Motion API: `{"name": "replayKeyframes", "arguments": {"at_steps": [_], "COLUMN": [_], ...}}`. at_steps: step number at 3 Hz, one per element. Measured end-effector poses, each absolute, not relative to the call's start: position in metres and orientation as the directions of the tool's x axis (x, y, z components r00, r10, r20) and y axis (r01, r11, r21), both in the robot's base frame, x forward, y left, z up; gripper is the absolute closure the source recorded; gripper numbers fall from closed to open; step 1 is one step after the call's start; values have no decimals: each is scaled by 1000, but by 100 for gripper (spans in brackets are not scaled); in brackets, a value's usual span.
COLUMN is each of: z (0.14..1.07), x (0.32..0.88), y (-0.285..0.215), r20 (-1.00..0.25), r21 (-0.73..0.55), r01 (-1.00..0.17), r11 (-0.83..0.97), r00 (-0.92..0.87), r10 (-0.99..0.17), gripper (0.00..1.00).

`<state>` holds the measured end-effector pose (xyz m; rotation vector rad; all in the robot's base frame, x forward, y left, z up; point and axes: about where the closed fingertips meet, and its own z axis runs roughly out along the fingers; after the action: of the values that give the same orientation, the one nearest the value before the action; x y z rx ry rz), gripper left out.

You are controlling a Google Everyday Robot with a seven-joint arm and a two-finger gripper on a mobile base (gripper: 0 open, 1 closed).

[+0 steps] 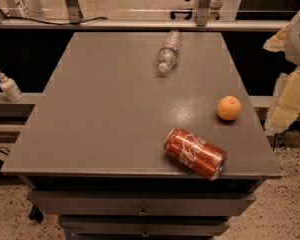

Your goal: Pick water bottle

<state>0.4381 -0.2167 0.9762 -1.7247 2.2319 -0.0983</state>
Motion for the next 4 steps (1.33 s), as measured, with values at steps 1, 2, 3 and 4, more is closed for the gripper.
{"name": "replayKeyframes", "arguments": {"at_steps": [1, 2, 3, 4], "z": [976, 975, 971, 967], "x": [438, 449, 480, 516], "y": [-217, -210, -194, -179], "r20": [-207, -229, -246, -288], "r21": [-246, -259, -279, -308], "r01": [-931, -929, -930, -931], "r11": [270, 266, 239, 193], "r00": [-221, -208, -171, -103], "r10": [-953, -951, -954, -952], "gripper": [0, 0, 0, 0]}}
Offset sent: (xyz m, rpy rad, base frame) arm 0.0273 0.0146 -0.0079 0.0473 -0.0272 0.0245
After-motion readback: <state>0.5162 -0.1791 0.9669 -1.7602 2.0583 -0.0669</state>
